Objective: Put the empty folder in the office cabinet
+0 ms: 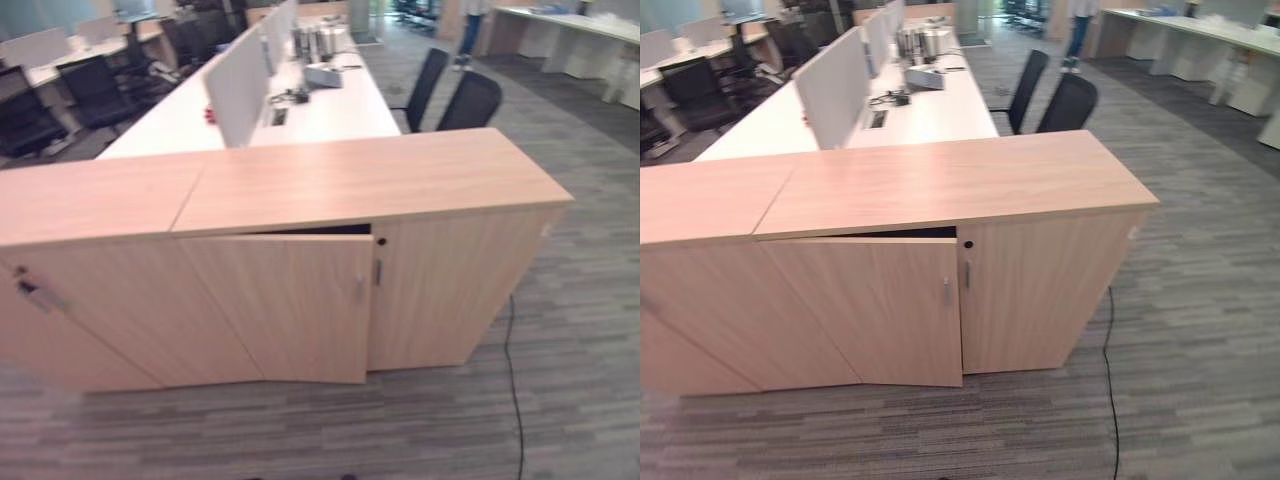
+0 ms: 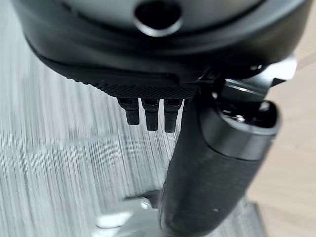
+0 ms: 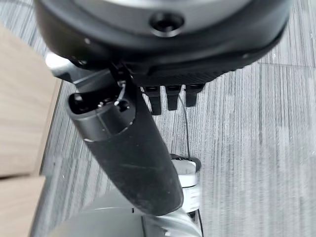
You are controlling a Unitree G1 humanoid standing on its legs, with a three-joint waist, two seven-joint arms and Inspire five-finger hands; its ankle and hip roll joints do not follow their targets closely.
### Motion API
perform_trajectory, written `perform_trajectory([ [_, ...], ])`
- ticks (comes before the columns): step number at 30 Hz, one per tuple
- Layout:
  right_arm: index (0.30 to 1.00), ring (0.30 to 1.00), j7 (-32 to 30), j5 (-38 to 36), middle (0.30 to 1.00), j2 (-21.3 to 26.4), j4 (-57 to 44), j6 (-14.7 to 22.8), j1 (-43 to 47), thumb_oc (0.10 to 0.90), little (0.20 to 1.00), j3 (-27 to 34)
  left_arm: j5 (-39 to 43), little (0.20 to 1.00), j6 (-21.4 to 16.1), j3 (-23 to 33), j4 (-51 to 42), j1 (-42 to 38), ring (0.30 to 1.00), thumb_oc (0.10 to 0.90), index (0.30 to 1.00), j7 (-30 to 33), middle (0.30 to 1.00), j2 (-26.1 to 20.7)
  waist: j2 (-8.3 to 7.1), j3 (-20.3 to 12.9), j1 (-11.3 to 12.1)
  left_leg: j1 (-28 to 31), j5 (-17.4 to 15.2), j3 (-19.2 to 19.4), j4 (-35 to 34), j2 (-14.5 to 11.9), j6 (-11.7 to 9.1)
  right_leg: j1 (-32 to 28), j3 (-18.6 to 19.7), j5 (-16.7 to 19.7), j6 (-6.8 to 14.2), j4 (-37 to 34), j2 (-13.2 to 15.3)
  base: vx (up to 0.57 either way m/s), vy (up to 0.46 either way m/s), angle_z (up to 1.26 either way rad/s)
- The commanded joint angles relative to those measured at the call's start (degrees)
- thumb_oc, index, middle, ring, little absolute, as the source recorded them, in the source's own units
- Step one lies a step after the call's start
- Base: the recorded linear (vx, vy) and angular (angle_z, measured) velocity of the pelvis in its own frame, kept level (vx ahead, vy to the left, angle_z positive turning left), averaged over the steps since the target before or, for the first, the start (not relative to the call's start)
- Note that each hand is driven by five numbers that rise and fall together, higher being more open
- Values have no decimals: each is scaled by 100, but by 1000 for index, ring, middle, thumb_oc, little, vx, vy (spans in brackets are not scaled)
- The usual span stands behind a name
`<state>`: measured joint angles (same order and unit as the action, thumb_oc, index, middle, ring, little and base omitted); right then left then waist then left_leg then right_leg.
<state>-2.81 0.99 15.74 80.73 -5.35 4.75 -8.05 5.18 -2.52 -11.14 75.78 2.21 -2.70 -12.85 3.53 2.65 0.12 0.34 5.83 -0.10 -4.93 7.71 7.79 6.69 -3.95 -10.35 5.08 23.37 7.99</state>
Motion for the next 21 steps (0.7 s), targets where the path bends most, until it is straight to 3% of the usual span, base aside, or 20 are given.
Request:
perform_trajectory([
  [1,900,900,-72,-161,900,311,-189,102,250,800,900,13,-221,900,13,207,152,146,900,800,900,89,900,-125,1,256,137,102,-777,-75,-7,-234,-520,-285,-1268,397,163,65,625,-16,-8,-27],
  [3,900,900,-74,-44,900,270,-214,92,297,800,900,-102,-327,900,71,148,313,80,900,800,900,66,900,-89,2,265,120,71,-745,92,-7,-357,-533,-249,-1590,517,71,-468,548,-47,-39,-58],
  [6,900,900,-79,19,900,277,-216,57,322,800,900,-192,-436,900,55,-86,229,-73,900,800,900,-113,900,-38,-79,281,7,67,-732,175,-7,-372,-567,-256,-1451,738,140,-1489,174,4,-73,-41],
  [12,900,900,-301,-32,900,147,-142,121,-39,800,900,-248,-823,900,-221,-420,-828,-328,900,800,900,526,900,-199,-308,98,0,137,-815,244,-7,-452,-647,-743,-1344,930,100,-2514,-240,51,-99,-15],
  [15,900,900,-377,-35,900,35,-117,162,-96,800,900,-316,-1068,900,-314,-630,-1454,-257,900,800,900,629,900,-281,-398,43,51,207,-848,217,-7,-505,-706,-984,-1319,947,97,-2831,-358,69,-99,-2],
  [21,900,900,-395,270,900,-19,10,122,-98,800,900,-549,-1287,900,-327,-825,-1371,-179,900,800,900,652,900,-236,-451,0,111,301,-893,255,-7,-583,-773,-1125,-1253,788,75,-2837,-443,43,-42,-2],
])
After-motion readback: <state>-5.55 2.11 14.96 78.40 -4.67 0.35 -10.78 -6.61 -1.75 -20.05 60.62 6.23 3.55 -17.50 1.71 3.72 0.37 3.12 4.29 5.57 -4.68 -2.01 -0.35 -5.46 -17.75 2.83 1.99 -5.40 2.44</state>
